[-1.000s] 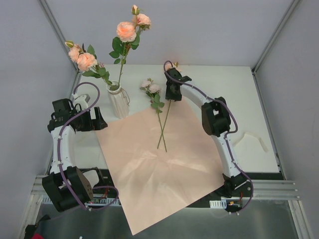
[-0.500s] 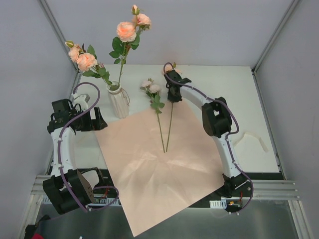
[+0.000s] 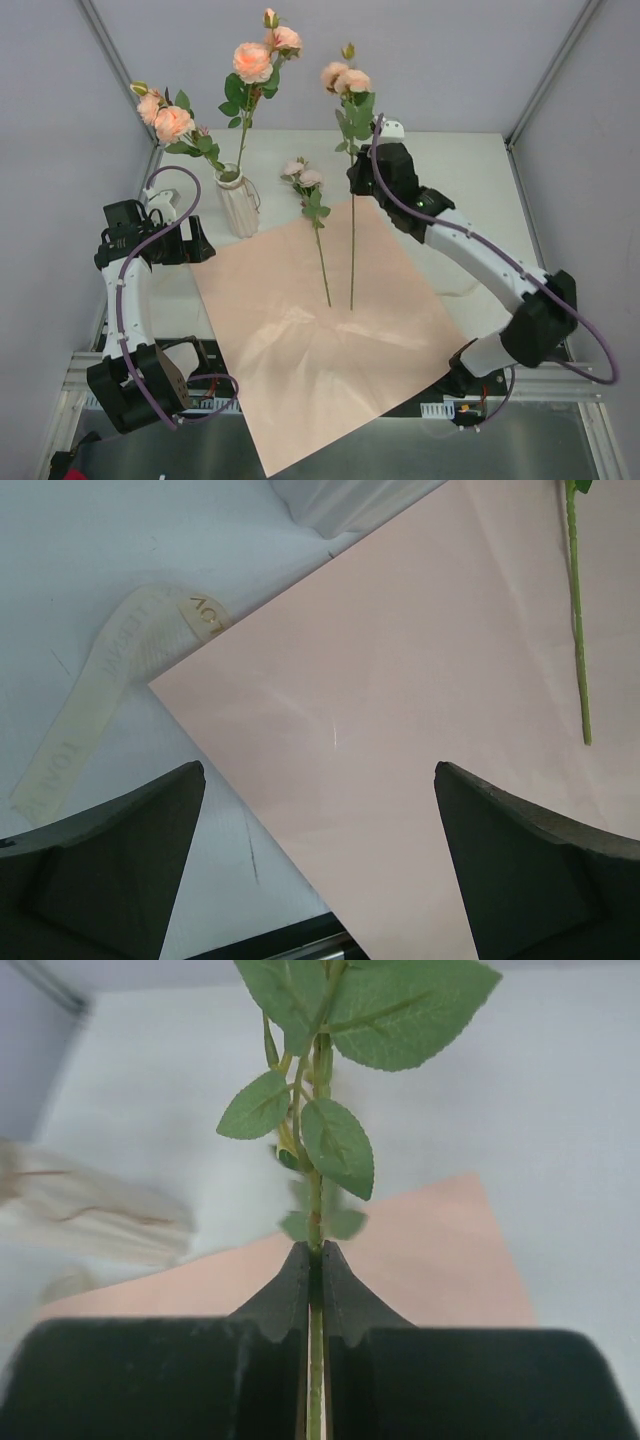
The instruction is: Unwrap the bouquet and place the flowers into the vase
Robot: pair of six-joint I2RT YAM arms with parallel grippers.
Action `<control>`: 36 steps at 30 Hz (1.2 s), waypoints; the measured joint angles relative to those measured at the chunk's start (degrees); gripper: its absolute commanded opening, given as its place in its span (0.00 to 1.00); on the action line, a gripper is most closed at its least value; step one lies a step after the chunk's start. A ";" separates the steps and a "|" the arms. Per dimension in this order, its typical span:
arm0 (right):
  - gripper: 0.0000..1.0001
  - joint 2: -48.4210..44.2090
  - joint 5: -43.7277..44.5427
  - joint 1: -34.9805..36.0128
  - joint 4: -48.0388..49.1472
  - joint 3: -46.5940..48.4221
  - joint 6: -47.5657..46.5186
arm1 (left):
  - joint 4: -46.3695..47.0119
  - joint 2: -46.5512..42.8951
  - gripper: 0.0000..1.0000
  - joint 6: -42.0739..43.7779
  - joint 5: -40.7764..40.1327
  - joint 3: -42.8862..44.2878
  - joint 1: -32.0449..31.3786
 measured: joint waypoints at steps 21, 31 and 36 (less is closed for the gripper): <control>0.01 -11.76 -11.61 23.19 40.85 3.82 -25.42 | -0.59 -1.16 0.99 -0.37 0.02 0.52 0.00; 0.01 11.72 -23.61 22.56 53.59 29.88 -24.68 | -0.70 -1.49 0.99 -0.24 -0.02 1.03 0.00; 0.01 19.39 -26.25 21.57 54.12 35.32 -24.50 | -0.74 -1.60 0.99 0.22 -0.02 1.03 0.00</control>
